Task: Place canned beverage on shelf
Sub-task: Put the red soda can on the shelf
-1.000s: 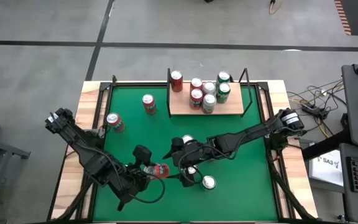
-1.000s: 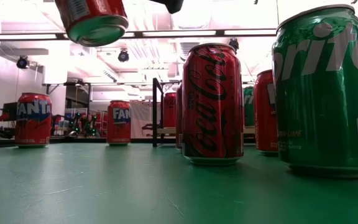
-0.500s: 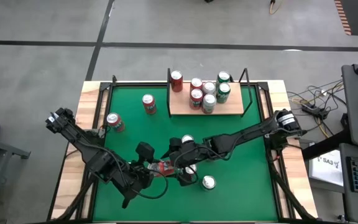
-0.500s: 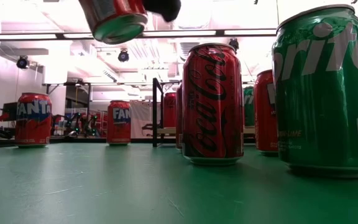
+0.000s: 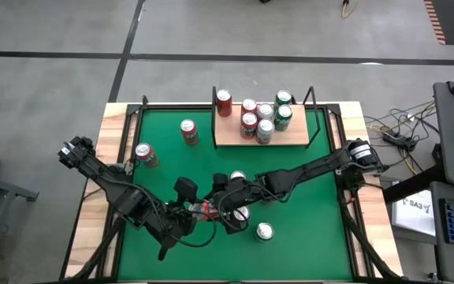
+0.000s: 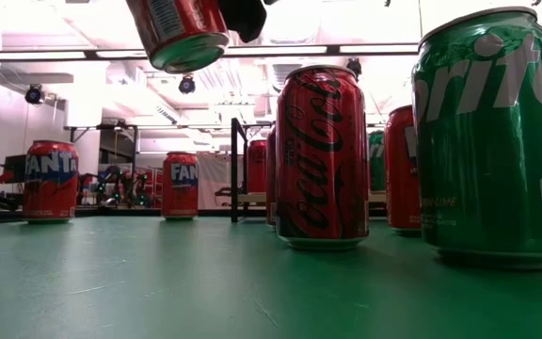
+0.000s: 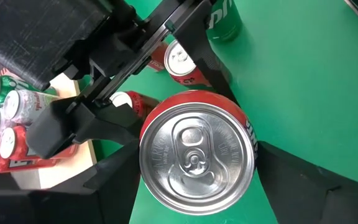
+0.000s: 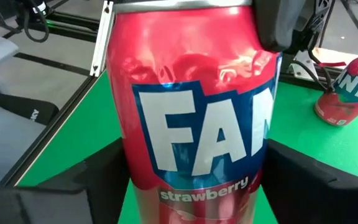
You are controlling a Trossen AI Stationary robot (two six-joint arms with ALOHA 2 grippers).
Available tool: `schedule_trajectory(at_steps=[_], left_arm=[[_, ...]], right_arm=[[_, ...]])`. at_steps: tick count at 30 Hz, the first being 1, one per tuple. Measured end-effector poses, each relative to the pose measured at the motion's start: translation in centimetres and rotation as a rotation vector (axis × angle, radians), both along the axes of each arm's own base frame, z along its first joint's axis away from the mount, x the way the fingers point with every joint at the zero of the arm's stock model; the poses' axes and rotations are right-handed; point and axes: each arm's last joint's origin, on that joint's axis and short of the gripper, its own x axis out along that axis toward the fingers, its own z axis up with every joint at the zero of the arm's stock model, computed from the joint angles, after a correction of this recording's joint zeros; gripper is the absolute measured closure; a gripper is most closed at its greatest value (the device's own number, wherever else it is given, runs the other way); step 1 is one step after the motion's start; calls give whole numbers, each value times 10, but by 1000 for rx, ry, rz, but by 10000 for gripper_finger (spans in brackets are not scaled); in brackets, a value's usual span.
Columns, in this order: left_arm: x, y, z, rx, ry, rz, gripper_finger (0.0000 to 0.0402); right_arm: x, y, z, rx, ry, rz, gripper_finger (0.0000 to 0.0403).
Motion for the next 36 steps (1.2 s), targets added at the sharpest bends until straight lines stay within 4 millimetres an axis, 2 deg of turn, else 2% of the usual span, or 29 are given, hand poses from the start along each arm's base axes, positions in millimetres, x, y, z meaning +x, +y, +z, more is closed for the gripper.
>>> schedule_trajectory(at_steps=[9,14,21,27,31,36], left_arm=[[0,1,0,20,4,-2,73],[-6,6,8,50,29,-4,62],[-26,24,39,107,-96,56,61],[-46,42,65,108,-271,169,63],[-56,51,78,70,-363,221,66],[-63,57,84,46,-393,231,66]], right_arm=[[-2,-1,4,-4,-8,0,120],[-11,-4,19,2,-13,-34,120],[-35,-19,48,-27,4,-298,120],[-65,-35,66,-32,7,-632,120],[-87,-45,63,-38,-4,-816,120],[-123,-57,48,18,-47,-985,120]])
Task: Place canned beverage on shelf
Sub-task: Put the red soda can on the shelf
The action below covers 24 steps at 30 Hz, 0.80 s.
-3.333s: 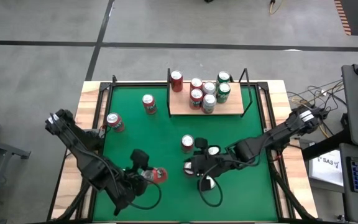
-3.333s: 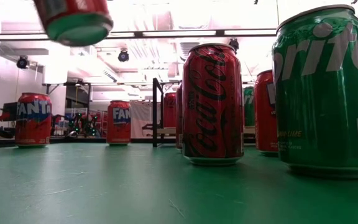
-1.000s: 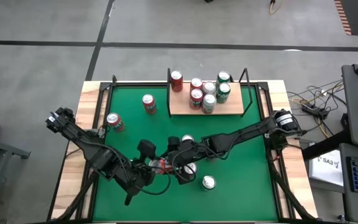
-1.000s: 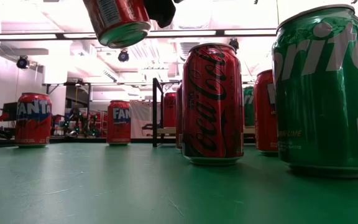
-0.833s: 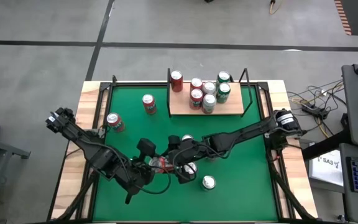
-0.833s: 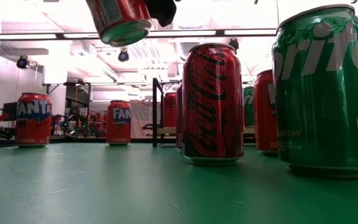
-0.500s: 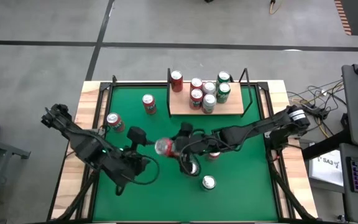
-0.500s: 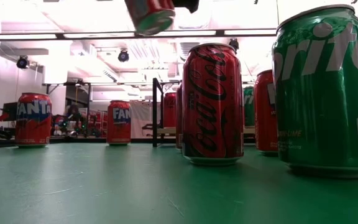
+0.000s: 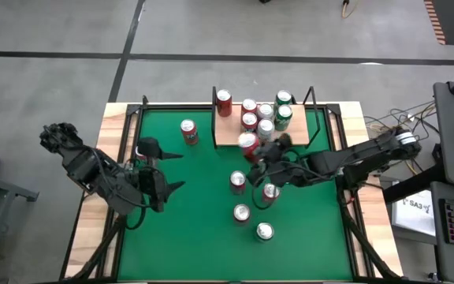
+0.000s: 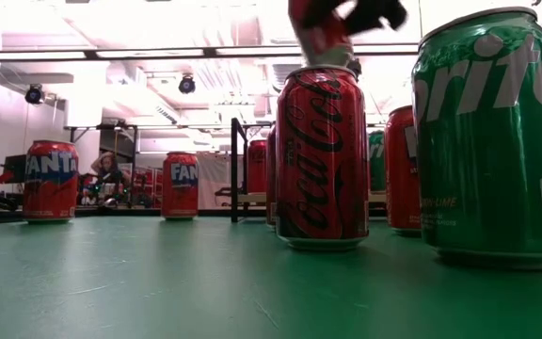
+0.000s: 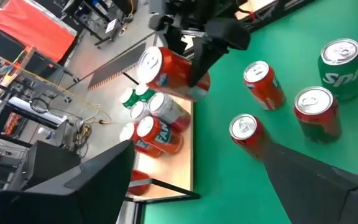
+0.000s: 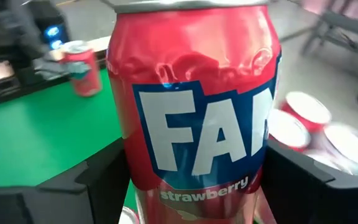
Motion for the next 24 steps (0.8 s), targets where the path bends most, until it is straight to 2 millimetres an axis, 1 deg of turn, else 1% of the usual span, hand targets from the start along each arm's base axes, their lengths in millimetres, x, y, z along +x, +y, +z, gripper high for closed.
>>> schedule_trajectory(at_steps=[4,6,9,13,18,24], left_arm=[[-1,2,4,1,-50,29,66],[-1,2,2,13,-56,32,66],[1,1,-3,32,-70,45,66],[1,1,-13,69,-76,70,66],[3,1,-24,110,-66,98,66],[1,2,-25,113,-63,106,66]], right_arm=[[-28,-8,-20,47,-63,-119,117],[-40,-12,-32,72,-100,-176,117],[-53,-16,-48,94,-140,-249,117],[-64,-19,-60,124,-190,-310,116],[-72,-21,-72,106,-130,-319,116],[-93,-26,-81,106,-27,-406,114]])
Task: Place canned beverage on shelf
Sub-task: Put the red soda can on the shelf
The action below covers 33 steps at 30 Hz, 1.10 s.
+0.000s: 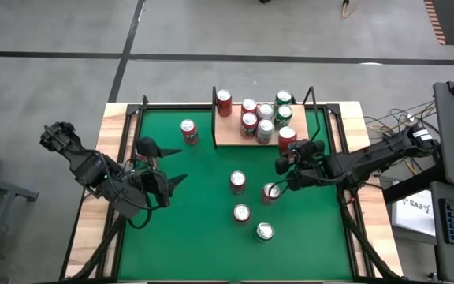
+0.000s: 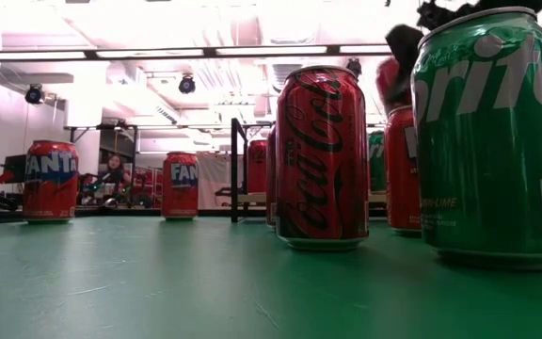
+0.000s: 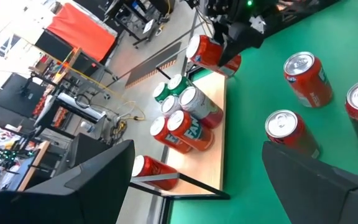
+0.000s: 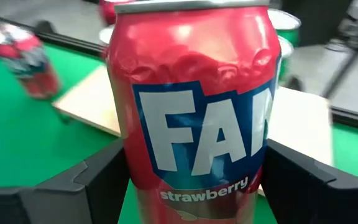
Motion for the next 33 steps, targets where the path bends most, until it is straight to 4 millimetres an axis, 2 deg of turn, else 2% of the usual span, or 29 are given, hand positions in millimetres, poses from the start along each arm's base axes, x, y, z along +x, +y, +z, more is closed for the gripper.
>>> schedule_trajectory(at_steps=[15,25,33], left_arm=[[-14,11,11,6,-43,18,66],[-33,26,22,12,-104,52,66],[-47,37,18,-18,-129,62,66]], right_arm=[[-22,-7,-40,3,-122,-174,113],[-21,-10,-42,-100,-157,-197,113],[-23,-13,-48,-146,-188,-220,113]])
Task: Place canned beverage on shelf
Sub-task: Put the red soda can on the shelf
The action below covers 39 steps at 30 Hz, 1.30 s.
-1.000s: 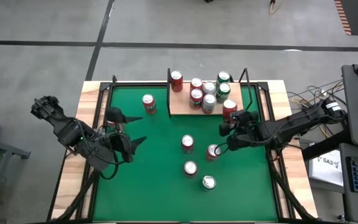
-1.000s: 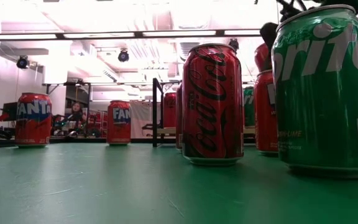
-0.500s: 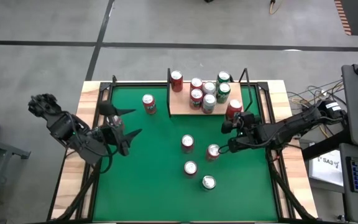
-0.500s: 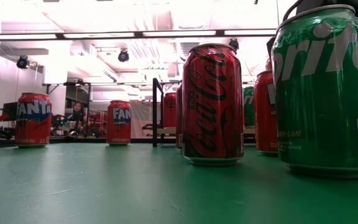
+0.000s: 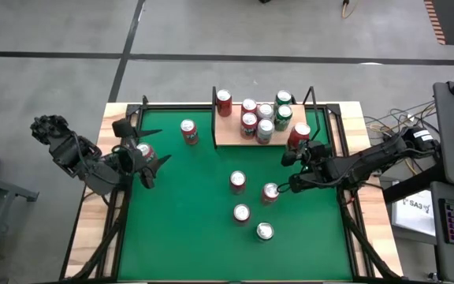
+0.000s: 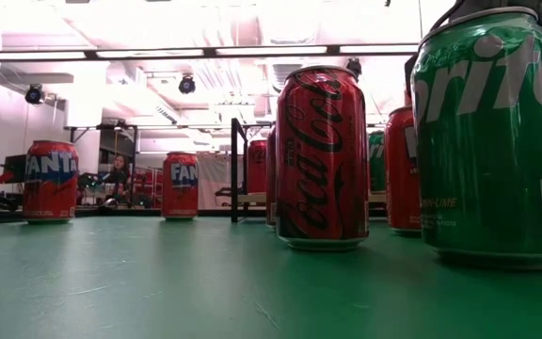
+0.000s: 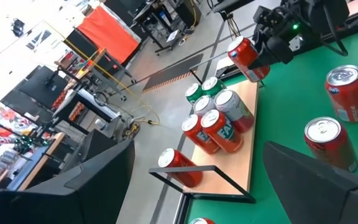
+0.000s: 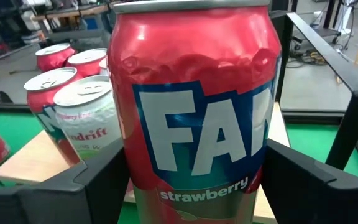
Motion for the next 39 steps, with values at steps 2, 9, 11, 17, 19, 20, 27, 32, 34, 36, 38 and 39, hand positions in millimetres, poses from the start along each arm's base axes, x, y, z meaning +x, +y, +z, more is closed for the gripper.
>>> schedule_trajectory(at_steps=[2,9,11,17,19,20,27,32,34,36,38,39], left_arm=[[-1,1,0,-6,-5,1,66],[-4,3,1,-17,-17,1,66],[-5,4,2,-19,-20,1,66],[-12,9,5,-18,-29,-3,66],[-15,11,7,-25,-38,-3,66],[-16,12,7,-28,-42,-3,66],[-24,17,11,-44,-64,-3,66],[-26,19,12,-49,-71,-3,66],[-26,19,12,-50,-72,-3,66],[-26,19,12,-50,-72,-3,66],[-26,19,12,-49,-71,-3,66],[-26,19,11,-48,-70,-3,66]], right_arm=[[1,-1,-5,-7,-20,-2,113],[0,-8,-16,-34,-12,-18,113],[0,-10,-18,-39,-4,-30,113],[-2,-17,-21,-42,24,-58,113],[-2,-20,-21,-29,26,-71,113],[-2,-21,-21,-24,26,-77,113],[-2,-26,-22,-8,27,-96,113],[-2,-30,-22,0,-2,-126,113],[-2,-31,-22,3,-13,-133,113],[-1,-31,-22,8,-27,-132,113],[0,-31,-22,11,-38,-126,113],[0,-31,-22,10,-35,-122,113]])
